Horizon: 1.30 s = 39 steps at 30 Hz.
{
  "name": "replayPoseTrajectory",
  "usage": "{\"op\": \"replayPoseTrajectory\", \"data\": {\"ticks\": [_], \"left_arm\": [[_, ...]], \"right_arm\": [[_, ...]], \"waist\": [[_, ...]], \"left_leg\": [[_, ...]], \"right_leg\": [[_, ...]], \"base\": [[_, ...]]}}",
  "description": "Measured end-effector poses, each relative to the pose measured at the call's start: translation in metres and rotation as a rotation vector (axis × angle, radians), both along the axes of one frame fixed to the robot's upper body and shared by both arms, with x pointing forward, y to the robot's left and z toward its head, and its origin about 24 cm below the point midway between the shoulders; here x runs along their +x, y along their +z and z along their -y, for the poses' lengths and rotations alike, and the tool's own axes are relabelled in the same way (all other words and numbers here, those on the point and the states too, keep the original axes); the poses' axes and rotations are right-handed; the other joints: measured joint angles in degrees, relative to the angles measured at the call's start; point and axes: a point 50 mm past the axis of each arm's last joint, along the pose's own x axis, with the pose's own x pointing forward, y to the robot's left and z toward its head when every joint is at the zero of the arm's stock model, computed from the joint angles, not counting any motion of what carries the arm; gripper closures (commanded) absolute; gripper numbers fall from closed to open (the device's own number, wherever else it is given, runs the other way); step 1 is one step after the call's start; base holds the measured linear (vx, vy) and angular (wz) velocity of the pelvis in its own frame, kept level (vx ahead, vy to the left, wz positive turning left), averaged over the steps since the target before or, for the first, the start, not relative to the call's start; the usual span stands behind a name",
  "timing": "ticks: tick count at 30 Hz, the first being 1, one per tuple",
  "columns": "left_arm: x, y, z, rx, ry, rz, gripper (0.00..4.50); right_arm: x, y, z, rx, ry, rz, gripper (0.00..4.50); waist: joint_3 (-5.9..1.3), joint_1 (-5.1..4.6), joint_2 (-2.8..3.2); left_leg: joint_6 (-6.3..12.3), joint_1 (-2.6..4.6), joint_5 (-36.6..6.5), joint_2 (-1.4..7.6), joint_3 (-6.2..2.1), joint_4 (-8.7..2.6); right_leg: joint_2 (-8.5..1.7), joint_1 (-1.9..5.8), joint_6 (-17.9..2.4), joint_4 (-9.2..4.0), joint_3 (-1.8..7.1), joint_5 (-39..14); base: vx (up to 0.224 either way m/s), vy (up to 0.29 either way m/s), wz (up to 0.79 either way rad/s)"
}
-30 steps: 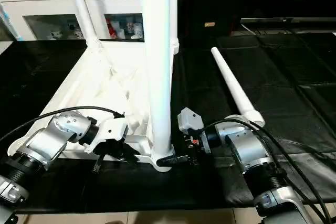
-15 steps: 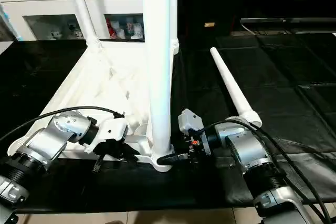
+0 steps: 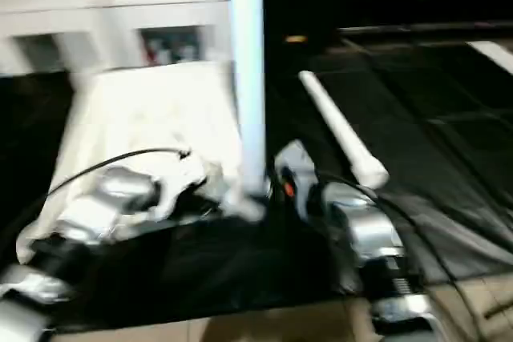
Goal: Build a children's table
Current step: Rotate leg to tighten
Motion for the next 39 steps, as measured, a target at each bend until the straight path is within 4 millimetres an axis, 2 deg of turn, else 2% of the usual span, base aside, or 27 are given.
{"op": "replayPoseTrajectory", "data": {"ticks": [5, 6, 7, 9, 12, 16, 21, 24, 27, 30, 33, 39], "left_arm": [[0.002, 0.001, 0.009, -0.027, 0.074, 0.002, 4.50], [0.002, 0.001, 0.009, -0.027, 0.074, 0.003, 4.50], [0.002, 0.002, 0.010, -0.028, 0.072, 0.005, 4.50], [0.002, 0.003, 0.011, -0.029, 0.065, 0.011, 4.50], [0.001, 0.005, 0.009, -0.021, 0.044, 0.015, 4.50], [-0.002, 0.006, -0.002, 0.000, -0.032, 0.023, 4.50], [-0.007, 0.007, -0.013, 0.023, -0.166, 0.024, 4.50], [-0.012, 0.008, -0.021, 0.033, -0.260, 0.017, 4.50], [-0.016, 0.009, -0.031, 0.043, -0.339, 0.000, 4.50], [-0.019, 0.010, -0.037, 0.068, -0.402, 0.006, 4.50], [-0.022, 0.009, -0.036, 0.077, -0.461, 0.003, 4.50], [-0.026, 0.009, -0.038, 0.096, -0.560, 0.000, 4.50]], "right_arm": [[0.004, 0.002, -0.004, -0.013, -0.068, 0.011, 1.85], [0.004, 0.003, -0.004, -0.012, -0.069, 0.012, 1.30], [0.004, 0.003, -0.003, -0.009, -0.072, 0.012, 1.16], [0.003, 0.005, -0.003, -0.005, -0.071, 0.019, 1.13], [0.001, 0.006, -0.004, 0.000, -0.057, 0.023, 0.73], [-0.004, 0.005, -0.002, 0.011, 0.041, 0.027, 0.47], [-0.012, 0.006, 0.006, 0.022, 0.203, 0.040, 0.04], [-0.019, 0.010, 0.014, 0.007, 0.341, 0.049, 0.04], [-0.024, 0.014, 0.025, -0.009, 0.447, 0.051, 0.04], [-0.029, 0.015, 0.026, -0.008, 0.546, 0.036, 0.04], [-0.033, 0.016, 0.029, -0.011, 0.623, 0.019, 0.04], [-0.035, 0.015, 0.029, -0.045, 0.732, -0.002, 0.04]], "waist": [[0.01, -0.30, -0.01], [0.00, -0.30, -0.01], [0.00, -0.30, -0.01], [0.00, -0.23, -0.01], [0.00, -0.22, 0.00], [0.02, -0.08, 0.02], [0.05, 1.70, 0.07], [0.05, 2.99, 0.07], [0.05, 3.82, 0.07], [0.05, 4.56, 0.07], [0.05, 4.86, 0.06], [0.04, 4.74, 0.01]], "left_leg": [[0.00, -0.10, 0.00, 0.01, -0.01, 0.00], [0.00, -0.10, 0.00, 0.01, -0.01, 0.00], [0.00, -0.11, -0.01, 0.01, -0.01, -0.02], [0.00, -0.20, -0.02, 0.01, 0.00, -0.11], [0.01, -0.23, -0.02, 0.02, 0.03, -0.24], [0.01, -0.24, -0.02, 0.05, 0.03, -0.30], [0.00, -0.20, -0.01, 0.04, 0.06, -0.21], [0.01, -0.28, -0.01, 0.04, 0.15, -0.16], [0.02, -0.29, 0.00, 0.05, 0.18, -0.10], [0.02, -0.27, 0.00, 0.05, 0.19, -0.08], [0.02, -0.28, 0.00, 0.06, 0.21, -0.04], [0.02, -0.19, 0.00, 0.07, 0.19, -0.02]], "right_leg": [[0.00, -0.02, 0.00, -0.02, -0.01, 0.00], [0.00, -0.02, -0.02, -0.03, 0.00, 0.02], [0.00, -0.02, -0.03, -0.03, 0.00, 0.02], [0.00, -0.11, -0.17, -0.05, 0.00, 0.10], [0.02, -0.21, -0.21, -0.05, 0.00, 0.12], [0.05, -0.27, -0.21, -0.05, -0.01, 0.11], [0.02, -0.30, -0.26, -0.06, 0.04, 0.14], [-0.02, -0.26, -0.25, -0.06, 0.15, 0.13], [-0.03, -0.23, -0.23, -0.04, 0.21, 0.12], [-0.04, -0.23, -0.23, 0.03, 0.22, 0.11], [-0.05, -0.19, -0.23, 0.05, 0.25, 0.12], [-0.05, -0.12, -0.22, 0.16, 0.26, 0.11]], "base": [[0.000, 0.000, 0.00], [0.000, 0.000, 0.00], [0.000, 0.000, 0.00], [0.000, 0.000, 0.00], [0.000, 0.000, 0.00], [0.000, 0.000, 0.00], [0.000, 0.000, 0.00], [0.000, 0.000, 0.00], [0.000, 0.000, 0.00], [0.000, 0.000, 0.00], [0.000, 0.000, 0.00], [0.000, 0.000, 0.00]]}}
